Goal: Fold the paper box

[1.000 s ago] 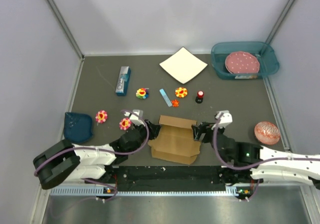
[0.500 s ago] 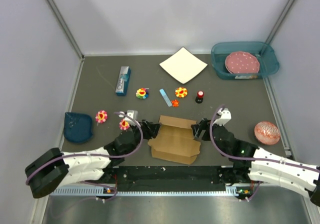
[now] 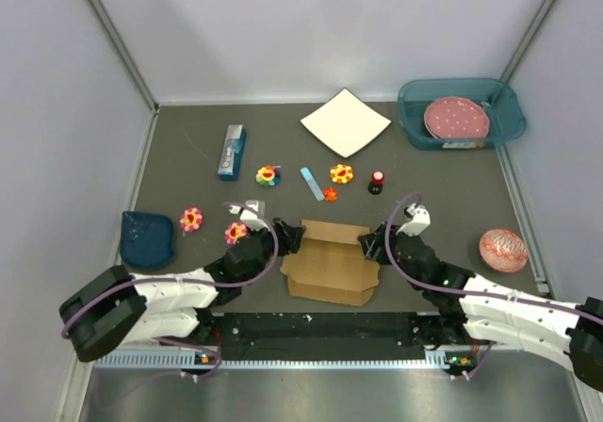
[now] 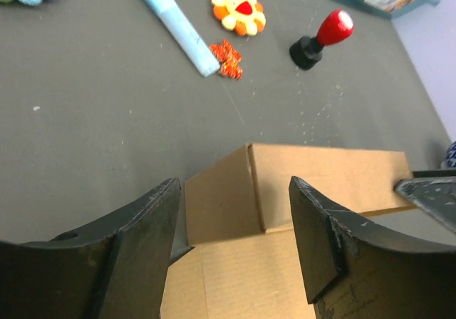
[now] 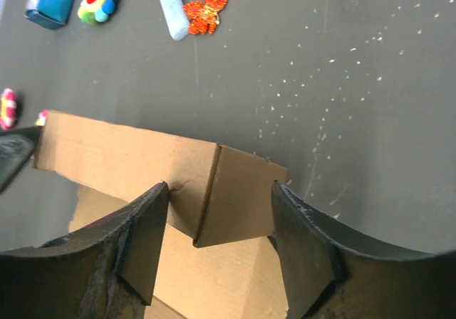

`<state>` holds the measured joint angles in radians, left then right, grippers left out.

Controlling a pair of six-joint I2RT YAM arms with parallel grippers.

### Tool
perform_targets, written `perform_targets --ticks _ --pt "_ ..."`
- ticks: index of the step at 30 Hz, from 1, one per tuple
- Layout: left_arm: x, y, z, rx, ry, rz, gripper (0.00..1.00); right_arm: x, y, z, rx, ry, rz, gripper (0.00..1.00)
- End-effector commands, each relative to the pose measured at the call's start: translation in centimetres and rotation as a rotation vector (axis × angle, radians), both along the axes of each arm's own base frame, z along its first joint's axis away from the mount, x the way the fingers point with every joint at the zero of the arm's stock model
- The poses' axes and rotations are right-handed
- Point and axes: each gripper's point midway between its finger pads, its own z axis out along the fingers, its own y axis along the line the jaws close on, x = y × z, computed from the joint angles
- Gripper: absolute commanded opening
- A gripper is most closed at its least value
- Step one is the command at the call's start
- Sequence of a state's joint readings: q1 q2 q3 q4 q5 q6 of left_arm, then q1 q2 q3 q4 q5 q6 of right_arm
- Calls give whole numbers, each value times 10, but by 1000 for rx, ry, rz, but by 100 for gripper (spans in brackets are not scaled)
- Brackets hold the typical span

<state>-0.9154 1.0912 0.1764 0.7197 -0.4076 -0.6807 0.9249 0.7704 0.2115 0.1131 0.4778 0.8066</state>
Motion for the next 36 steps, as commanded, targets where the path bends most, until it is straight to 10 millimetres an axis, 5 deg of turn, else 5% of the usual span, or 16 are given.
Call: perform_targets --ticks 1,12,21,36 --pt "7 -16 9 -34 -21 -37 68 0 -2 -10 20 16 -11 56" --pt "2 -33 -1 -46 2 -112 59 -16 -14 -49 10 103 -23 38" --pt "-6 -29 -25 -54 57 -119 39 -34 -27 -88 16 240 -78 26" --pt "-13 -12 -44 -40 85 -82 37 -43 -38 -97 16 285 -112 18"
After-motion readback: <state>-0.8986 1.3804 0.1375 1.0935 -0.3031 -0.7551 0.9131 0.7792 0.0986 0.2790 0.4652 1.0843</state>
